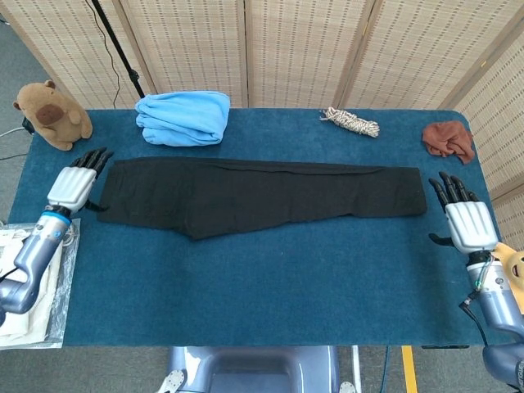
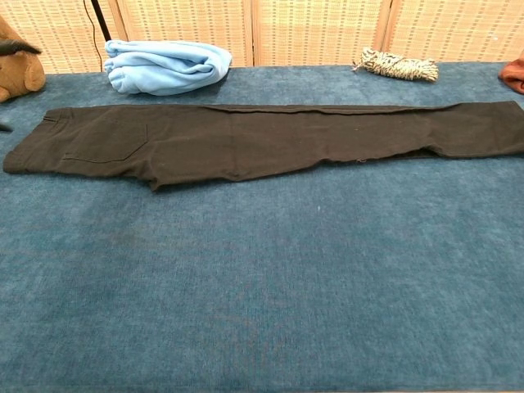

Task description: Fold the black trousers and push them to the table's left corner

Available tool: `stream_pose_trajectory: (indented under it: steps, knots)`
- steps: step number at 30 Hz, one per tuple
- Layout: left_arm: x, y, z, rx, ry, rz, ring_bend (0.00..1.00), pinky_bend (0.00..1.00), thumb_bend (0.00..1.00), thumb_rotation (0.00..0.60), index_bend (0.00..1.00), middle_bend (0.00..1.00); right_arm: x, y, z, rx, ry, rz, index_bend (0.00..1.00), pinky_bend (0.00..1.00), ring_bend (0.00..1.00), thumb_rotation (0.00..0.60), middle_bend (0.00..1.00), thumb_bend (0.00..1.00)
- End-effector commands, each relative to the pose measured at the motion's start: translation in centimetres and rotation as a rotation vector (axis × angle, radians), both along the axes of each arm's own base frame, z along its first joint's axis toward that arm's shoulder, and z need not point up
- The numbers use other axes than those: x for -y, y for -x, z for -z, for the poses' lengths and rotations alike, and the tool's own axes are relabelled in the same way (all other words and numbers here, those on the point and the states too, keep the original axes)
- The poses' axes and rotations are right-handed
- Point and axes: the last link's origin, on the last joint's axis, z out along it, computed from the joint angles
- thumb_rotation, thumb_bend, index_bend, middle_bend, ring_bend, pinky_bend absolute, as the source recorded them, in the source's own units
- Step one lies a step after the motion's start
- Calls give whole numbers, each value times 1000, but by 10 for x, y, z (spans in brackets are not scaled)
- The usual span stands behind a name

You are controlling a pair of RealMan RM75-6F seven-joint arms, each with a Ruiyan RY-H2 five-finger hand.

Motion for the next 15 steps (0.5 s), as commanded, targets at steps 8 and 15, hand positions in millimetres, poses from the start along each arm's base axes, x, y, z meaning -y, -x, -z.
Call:
stream_pose_trajectory:
  steps: [8,15]
  knots:
    - [37,34,10,-22,3,-7,0,103,0,600,0,0,-28,13,2,51,89,-23,0,240,0,600,0,0]
    - [40,38,24,-1,-40,23,0,91,0,600,0,0,-52,8,12,127,228,-108,0,158,0,600,0,0]
